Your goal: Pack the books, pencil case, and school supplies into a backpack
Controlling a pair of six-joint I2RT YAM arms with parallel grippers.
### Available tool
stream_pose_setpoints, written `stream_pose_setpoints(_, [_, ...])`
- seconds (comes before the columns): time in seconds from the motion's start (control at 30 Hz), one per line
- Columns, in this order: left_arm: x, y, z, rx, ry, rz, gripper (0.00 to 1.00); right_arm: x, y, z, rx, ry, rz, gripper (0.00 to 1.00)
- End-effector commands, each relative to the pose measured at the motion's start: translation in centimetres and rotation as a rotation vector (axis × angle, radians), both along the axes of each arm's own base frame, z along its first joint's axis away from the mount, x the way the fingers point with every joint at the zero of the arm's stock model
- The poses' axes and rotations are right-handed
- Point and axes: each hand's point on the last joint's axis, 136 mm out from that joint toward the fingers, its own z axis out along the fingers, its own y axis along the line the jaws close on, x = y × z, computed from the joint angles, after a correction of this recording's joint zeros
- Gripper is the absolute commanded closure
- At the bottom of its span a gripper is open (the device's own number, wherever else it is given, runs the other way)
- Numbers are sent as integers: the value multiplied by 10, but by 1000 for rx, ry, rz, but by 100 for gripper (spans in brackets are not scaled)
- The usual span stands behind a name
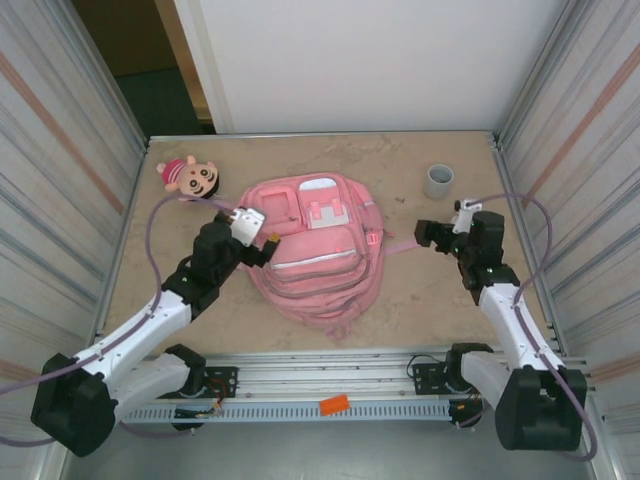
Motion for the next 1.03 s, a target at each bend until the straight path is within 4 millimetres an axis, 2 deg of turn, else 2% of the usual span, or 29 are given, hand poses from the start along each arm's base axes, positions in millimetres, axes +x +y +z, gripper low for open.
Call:
stream_pose_setpoints(0.0, [17, 59, -1, -22, -138, 344, 1, 13, -26, -13, -66, -80, -40, 1])
stream_pose_setpoints(0.07, [23, 87, -24, -27, -142, 444, 1, 19, -30, -25, -43, -76, -41, 1])
stream_pose_setpoints(0.1, [28, 93, -39, -3, -124, 445, 1, 23, -29, -32, -30, -76, -38, 1])
stream_pose_setpoints(0.17, [37, 104, -56, 54, -127, 462, 1, 31, -22, -42, -1, -105, -9, 1])
stream_pose_setpoints(0.2, [41, 105, -61, 59, -144, 455, 1, 36, -18, -46, -1, -136, 3, 1])
stream_pose_setpoints(0.23, [47, 107, -61, 47, -172, 448, 1, 43, -14, -41, -5, -173, 21, 1])
stream_pose_setpoints(0.27, [51, 108, -65, 2, -157, 469, 1, 47, -10, -45, -28, -119, 44, 1])
stream_pose_setpoints(0.3, [54, 103, -76, -18, -107, 409, 1, 48, -4, -48, -82, -129, 71, 1])
stream_pose_setpoints(0.33, [58, 107, -77, -28, -119, 415, 1, 46, 0, -50, -138, -171, 86, 1])
stream_pose_setpoints(0.37, [58, 112, -77, -49, -128, 433, 1, 48, -3, -50, -139, -199, 68, 1])
stream_pose_setpoints(0.43, [55, 123, -85, -145, -64, 415, 1, 48, -7, -67, -121, -206, 61, 1])
stream_pose_setpoints(0.47, [59, 136, -94, -207, -26, 456, 1, 58, -10, -64, -118, -237, 34, 1])
stream_pose_setpoints(0.5, [69, 154, -96, -214, -48, 526, 1, 65, -14, -64, -114, -193, 27, 1])
stream_pose_setpoints(0.53, [73, 152, -105, -215, 35, 521, 1, 62, -20, -73, -119, -108, -5, 1])
stream_pose_setpoints(0.57, [70, 149, -101, -224, 40, 511, 1, 66, -30, -74, -135, -117, -81, 1])
stream_pose_setpoints(0.6, [72, 152, -98, -230, -6, 513, 1, 66, -31, -73, -144, -127, -98, 1])
stream_pose_setpoints(0.67, [70, 149, -103, -229, 45, 505, 1, 67, -31, -74, -159, -105, -102, 1])
stream_pose_setpoints(1.0, [71, 148, -102, -223, 32, 502, 1, 67, -32, -74, -154, -107, -105, 1])
